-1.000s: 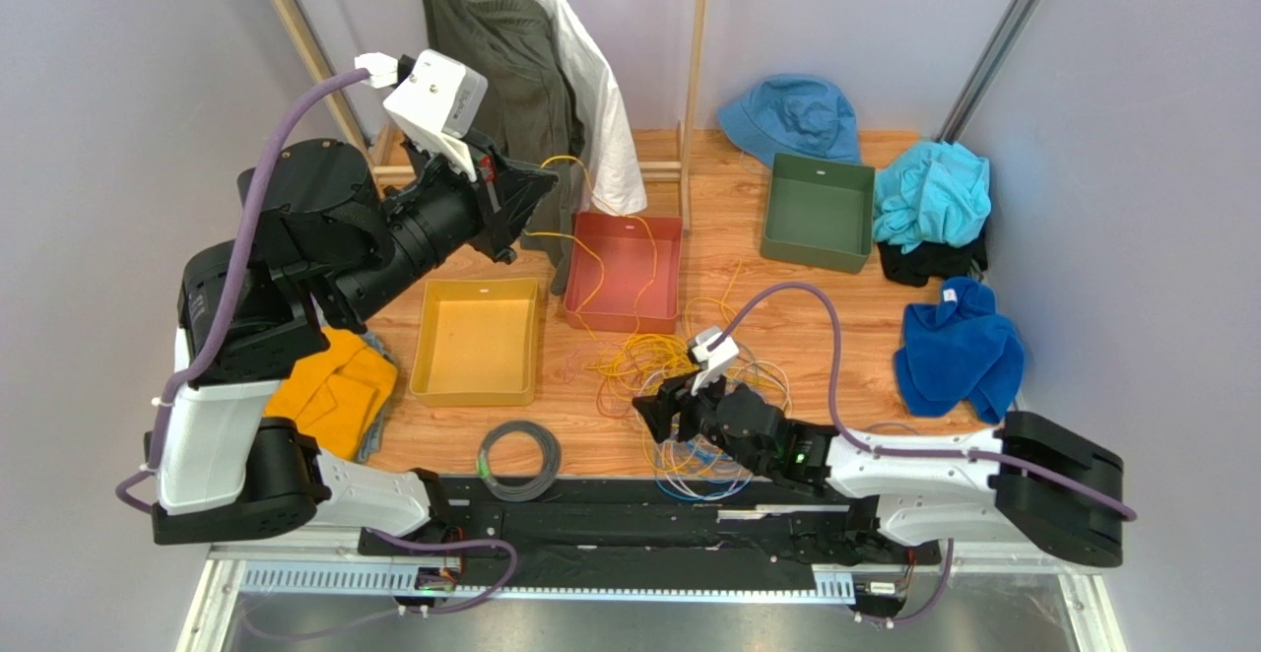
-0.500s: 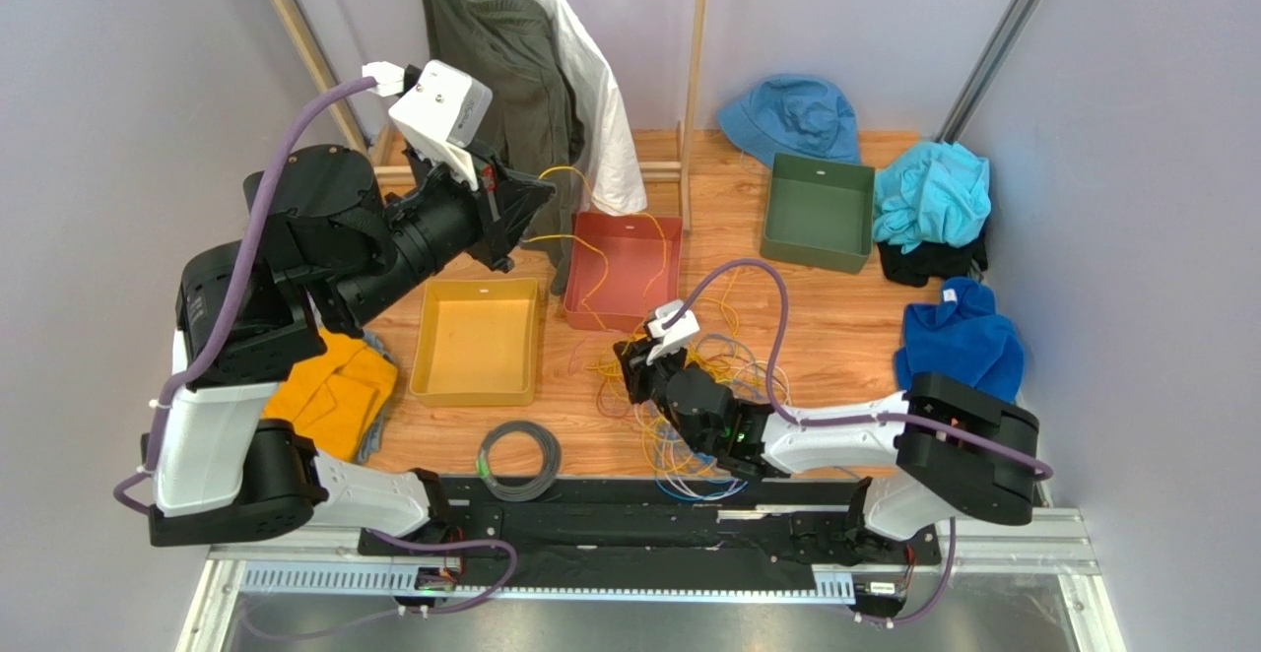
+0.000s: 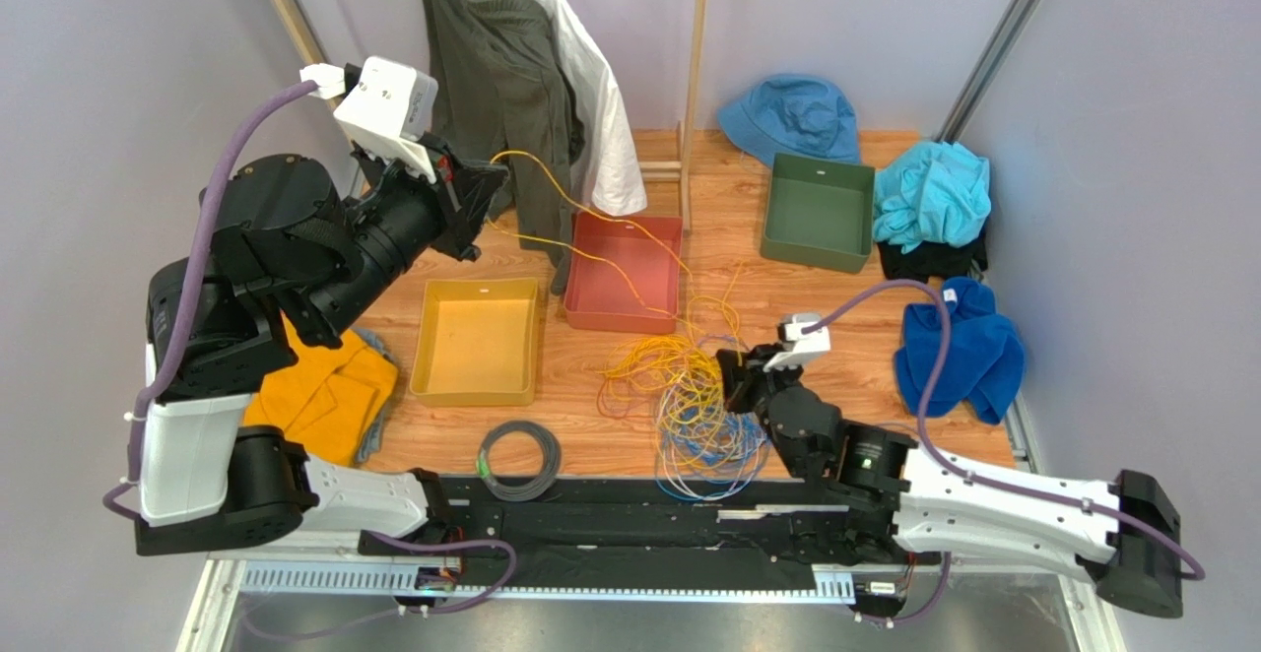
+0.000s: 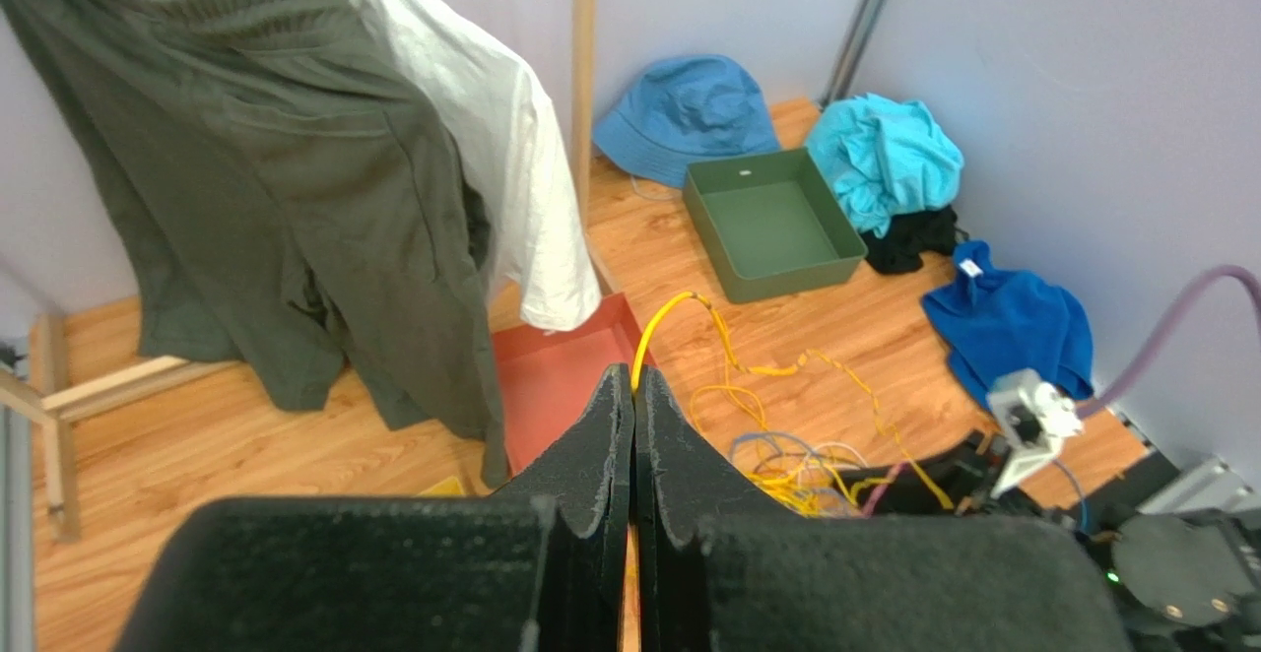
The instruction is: Untangle the cables
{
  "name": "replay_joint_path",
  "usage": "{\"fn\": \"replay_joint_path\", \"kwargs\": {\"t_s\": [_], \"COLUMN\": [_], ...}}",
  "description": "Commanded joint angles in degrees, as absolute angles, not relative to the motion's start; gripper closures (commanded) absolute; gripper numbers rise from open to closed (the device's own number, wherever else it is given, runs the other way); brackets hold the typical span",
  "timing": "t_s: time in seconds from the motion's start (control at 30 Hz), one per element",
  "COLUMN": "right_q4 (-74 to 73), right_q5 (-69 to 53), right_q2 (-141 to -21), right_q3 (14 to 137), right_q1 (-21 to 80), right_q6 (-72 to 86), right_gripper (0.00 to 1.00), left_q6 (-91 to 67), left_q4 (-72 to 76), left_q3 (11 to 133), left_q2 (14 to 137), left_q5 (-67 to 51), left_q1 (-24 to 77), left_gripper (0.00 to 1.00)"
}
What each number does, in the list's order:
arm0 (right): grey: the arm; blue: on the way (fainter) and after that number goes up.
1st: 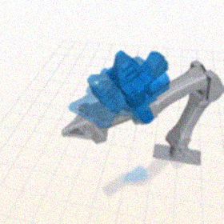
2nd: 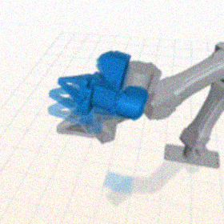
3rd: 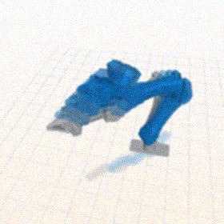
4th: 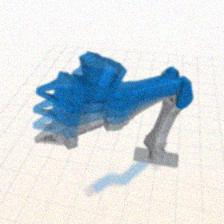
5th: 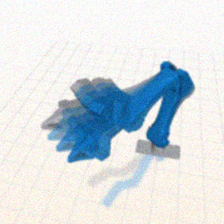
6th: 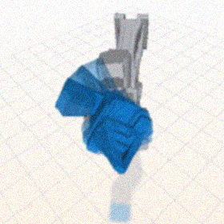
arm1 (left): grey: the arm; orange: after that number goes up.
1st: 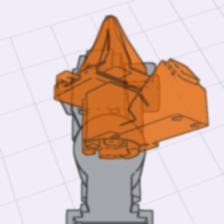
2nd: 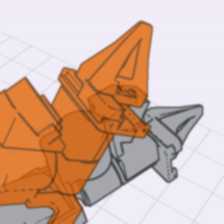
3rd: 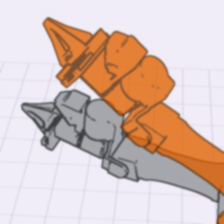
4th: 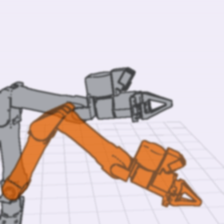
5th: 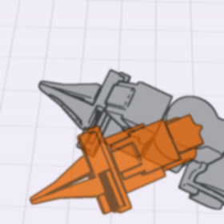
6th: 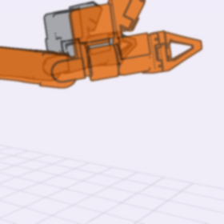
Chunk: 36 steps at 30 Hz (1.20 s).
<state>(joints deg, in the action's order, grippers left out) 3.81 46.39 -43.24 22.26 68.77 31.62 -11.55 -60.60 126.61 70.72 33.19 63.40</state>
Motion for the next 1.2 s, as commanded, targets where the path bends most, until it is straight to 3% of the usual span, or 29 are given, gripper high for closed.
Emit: {"fn": "replay_joint_path", "kwargs": {"t_s": [0.0, 0.33, 0.7, 1.0, 1.03, 1.07, 1.17], "right_q4": [-12.0, -25.3, -27.4, -21.6, -21.0, -20.9, -23.7], "right_q5": [50.0, 50.7, 48.0, 45.5, 44.5, 44.2, 44.2], "right_q2": [-34.9, -23.6, -22.6, -25.5, -26.1, -26.8, -30.8], "right_q3": [20.9, 18.2, 12.0, 13.5, 13.9, 14.5, 18.7], "right_q1": [68.6, 68.7, 68.6, 68.6, 68.6, 68.6, 68.6], "right_q6": [37.8, 45.3, 59.1, 49.8, 48.6, 47.0, 46.0], "right_gripper": [1.0, 1.0, 1.0, 0.99, 0.92, 0.67, 0.45], "left_q6": [-8.2, -2.5, -1.7, -1.7, -1.8, -2.4, -3.9], "left_q4": [-59.2, -57.8, -55.3, -55.7, -55.8, -55.7, -55.8], "left_q3": [132.1, 139.2, 139.7, 138.2, 137.4, 135.6, 130.8], "left_q2": [73.2, 76.0, 75.2, 75.2, 74.9, 74.6, 73.0], "left_q5": [37.4, 44.2, 42.9, 41.8, 42.2, 42.7, 44.8], "left_q1": [63.5, 63.5, 63.5, 63.5, 63.5, 63.5, 63.5], "left_gripper": [1.0, 1.0, 1.0, 1.0, 1.0, 1.0, 1.0]}}
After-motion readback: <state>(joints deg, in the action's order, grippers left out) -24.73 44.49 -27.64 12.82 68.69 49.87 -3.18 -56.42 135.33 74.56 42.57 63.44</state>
